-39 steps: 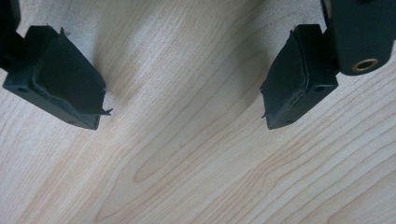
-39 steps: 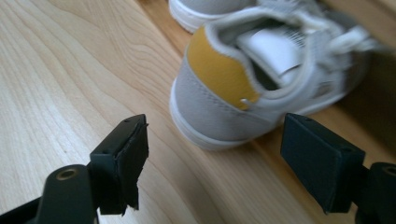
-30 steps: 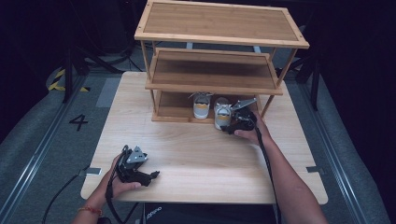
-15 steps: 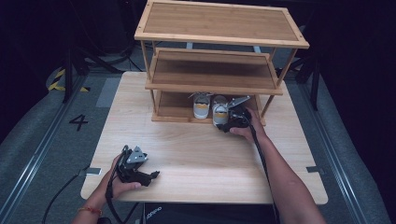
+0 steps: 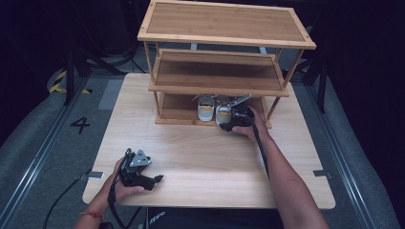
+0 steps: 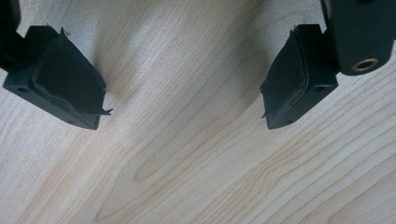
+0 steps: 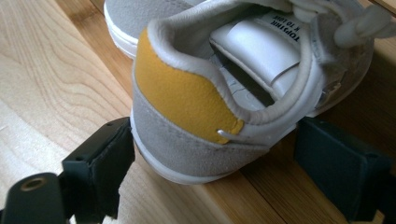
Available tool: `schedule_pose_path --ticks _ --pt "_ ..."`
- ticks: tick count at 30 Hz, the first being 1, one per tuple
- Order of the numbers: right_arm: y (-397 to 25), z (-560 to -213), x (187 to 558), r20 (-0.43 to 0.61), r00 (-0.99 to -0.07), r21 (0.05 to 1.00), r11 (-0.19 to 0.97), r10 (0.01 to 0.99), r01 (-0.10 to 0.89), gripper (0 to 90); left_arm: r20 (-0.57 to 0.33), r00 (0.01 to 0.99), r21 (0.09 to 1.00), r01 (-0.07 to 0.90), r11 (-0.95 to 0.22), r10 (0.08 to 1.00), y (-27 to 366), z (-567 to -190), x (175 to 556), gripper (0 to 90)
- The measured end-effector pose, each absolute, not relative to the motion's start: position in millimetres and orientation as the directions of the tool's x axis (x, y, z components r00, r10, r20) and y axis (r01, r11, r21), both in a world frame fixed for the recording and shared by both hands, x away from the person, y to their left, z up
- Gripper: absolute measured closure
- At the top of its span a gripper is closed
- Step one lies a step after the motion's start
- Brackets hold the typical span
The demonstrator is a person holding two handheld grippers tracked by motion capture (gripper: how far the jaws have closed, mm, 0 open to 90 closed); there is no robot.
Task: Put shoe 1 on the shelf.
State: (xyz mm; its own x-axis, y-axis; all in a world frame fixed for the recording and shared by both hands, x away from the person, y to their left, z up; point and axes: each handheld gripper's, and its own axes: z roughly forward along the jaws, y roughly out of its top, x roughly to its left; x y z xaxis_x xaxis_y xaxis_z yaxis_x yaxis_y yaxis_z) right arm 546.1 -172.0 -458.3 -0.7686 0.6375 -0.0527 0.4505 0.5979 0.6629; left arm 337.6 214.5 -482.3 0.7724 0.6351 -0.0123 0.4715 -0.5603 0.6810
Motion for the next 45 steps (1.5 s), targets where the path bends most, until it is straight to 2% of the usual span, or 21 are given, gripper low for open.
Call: schedule_pose_path --ticks 12,18,45 --pt "-167 -463 548 -0.067 -0.731 0.689 0.562 0.679 0.459 11.6 -0.014 0.773 0.679 0.473 -0.561 0.635 215 -482 337 13.8" --pt "-170 -459 537 -0.059 -0.724 0.687 0.554 0.687 0.470 18.7 -0.019 0.771 0.679 0.477 -0.558 0.636 214 -482 337 13.9" --pt "-191 -428 480 -0.179 -0.810 0.566 0.732 0.558 0.379 21.9 -0.013 0.774 0.682 0.470 -0.561 0.633 215 -482 338 13.9"
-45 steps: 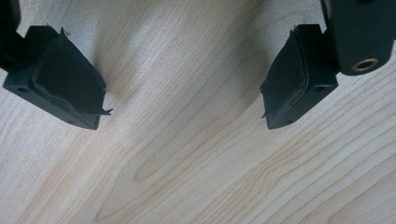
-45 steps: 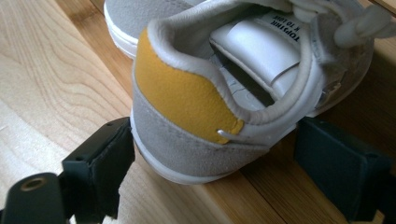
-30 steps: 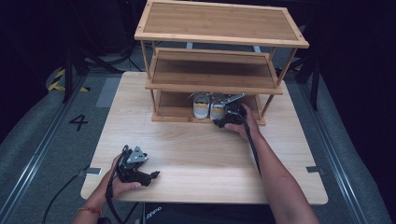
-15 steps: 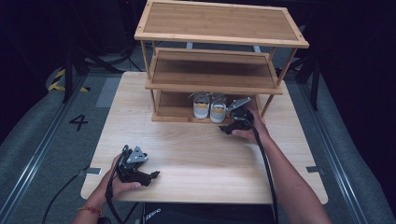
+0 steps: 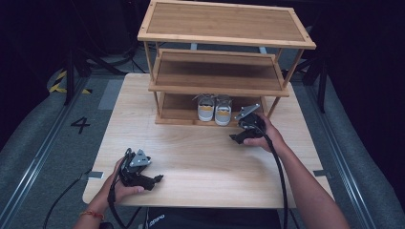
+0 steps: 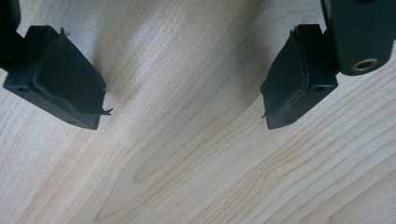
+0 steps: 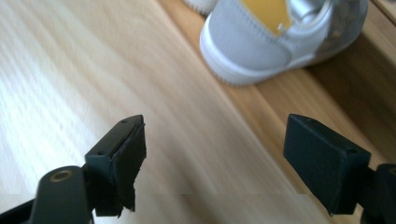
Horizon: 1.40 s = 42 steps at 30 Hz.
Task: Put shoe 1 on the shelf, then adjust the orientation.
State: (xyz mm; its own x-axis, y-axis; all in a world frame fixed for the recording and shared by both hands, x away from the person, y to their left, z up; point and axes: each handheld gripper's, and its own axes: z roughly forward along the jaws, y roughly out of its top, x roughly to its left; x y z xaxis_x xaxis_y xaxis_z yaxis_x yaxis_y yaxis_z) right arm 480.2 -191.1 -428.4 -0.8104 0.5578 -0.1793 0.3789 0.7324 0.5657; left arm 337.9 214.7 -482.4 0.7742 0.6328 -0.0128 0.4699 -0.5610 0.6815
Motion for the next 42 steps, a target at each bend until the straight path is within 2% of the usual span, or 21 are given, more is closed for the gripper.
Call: schedule_pose_path --ticks 17,32,42 --pt "-226 -434 433 -0.216 -0.828 0.518 0.780 0.518 0.352 22.3 -0.014 0.775 0.682 0.469 -0.562 0.631 215 -482 338 13.9" --pt "-266 -444 395 -0.247 -0.824 0.528 0.784 0.511 0.328 22.0 -0.017 0.772 0.682 0.473 -0.557 0.635 215 -482 337 14.0" --pt "-294 -452 377 -0.226 -0.809 0.553 0.756 0.542 0.351 21.9 -0.017 0.772 0.682 0.473 -0.557 0.635 215 -483 337 14.0"
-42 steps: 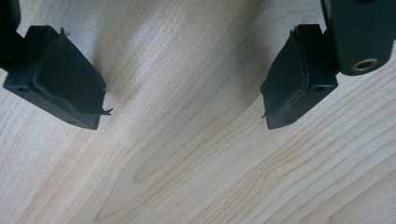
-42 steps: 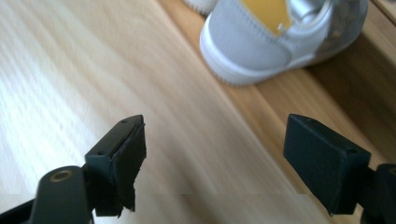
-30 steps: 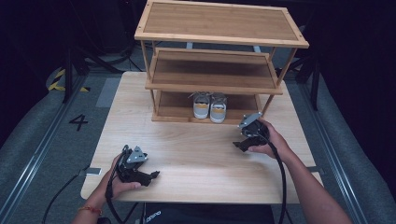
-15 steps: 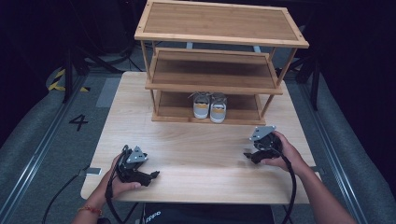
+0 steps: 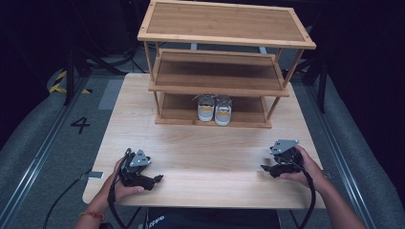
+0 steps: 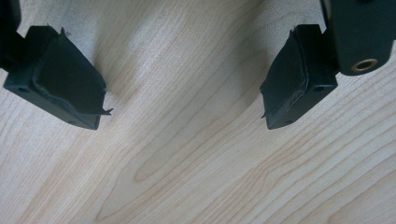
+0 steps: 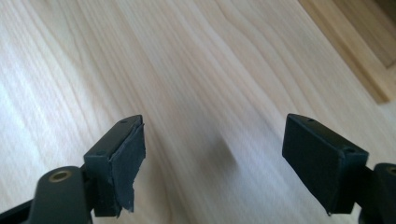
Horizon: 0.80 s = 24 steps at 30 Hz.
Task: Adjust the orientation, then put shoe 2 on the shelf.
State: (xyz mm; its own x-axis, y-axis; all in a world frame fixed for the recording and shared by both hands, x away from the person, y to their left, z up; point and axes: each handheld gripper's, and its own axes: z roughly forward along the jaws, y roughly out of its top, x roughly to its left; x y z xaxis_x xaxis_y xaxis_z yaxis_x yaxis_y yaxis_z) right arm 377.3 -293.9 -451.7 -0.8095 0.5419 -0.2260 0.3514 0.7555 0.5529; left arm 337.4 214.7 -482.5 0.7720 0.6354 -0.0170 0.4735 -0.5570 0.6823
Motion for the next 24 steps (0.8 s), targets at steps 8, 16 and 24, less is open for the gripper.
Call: schedule_pose_path --ticks 8,16,24 --pt "-319 -457 365 -0.195 -0.789 0.587 0.714 0.583 0.382 21.7 -0.017 0.772 0.683 0.474 -0.557 0.636 215 -483 337 14.0" --pt "-355 -467 346 -0.159 -0.735 0.650 0.631 0.659 0.424 21.9 -0.017 0.770 0.682 0.475 -0.556 0.637 215 -483 337 14.0" --pt "-387 -479 334 -0.073 -0.673 0.703 0.517 0.736 0.489 21.2 -0.018 0.770 0.682 0.476 -0.555 0.637 214 -483 337 14.0"
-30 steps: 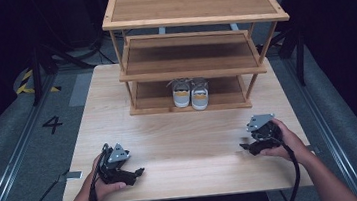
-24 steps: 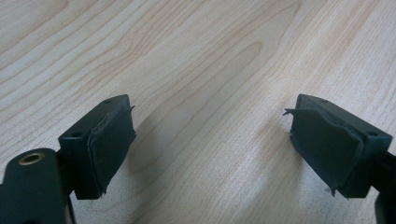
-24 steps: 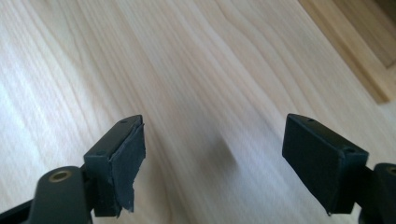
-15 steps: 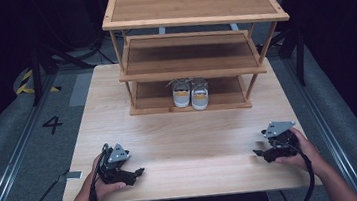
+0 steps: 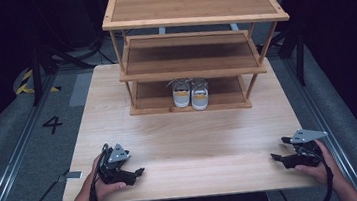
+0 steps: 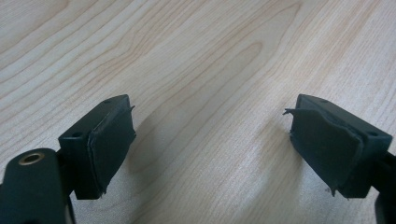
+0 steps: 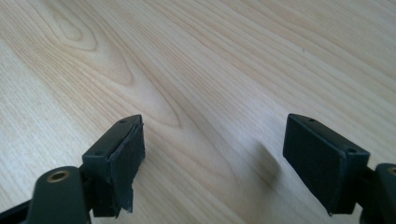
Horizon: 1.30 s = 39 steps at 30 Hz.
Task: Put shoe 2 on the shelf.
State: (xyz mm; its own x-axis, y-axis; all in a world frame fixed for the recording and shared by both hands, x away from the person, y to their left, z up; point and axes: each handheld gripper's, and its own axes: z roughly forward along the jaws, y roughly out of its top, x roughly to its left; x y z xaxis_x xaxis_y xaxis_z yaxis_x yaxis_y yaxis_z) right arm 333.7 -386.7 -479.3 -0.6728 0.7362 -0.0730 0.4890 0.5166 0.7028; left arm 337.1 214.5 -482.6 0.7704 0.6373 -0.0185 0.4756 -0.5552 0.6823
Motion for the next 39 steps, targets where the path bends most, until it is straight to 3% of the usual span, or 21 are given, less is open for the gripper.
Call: schedule_pose_path --ticks 7,39 --pt "-405 -488 325 0.010 -0.595 0.743 0.392 0.803 0.542 17.2 -0.019 0.770 0.682 0.476 -0.555 0.638 214 -483 337 14.0" --pt "-405 -488 327 0.007 -0.569 0.742 0.377 0.823 0.555 17.1 -0.015 0.768 0.682 0.477 -0.555 0.640 215 -483 337 13.9"
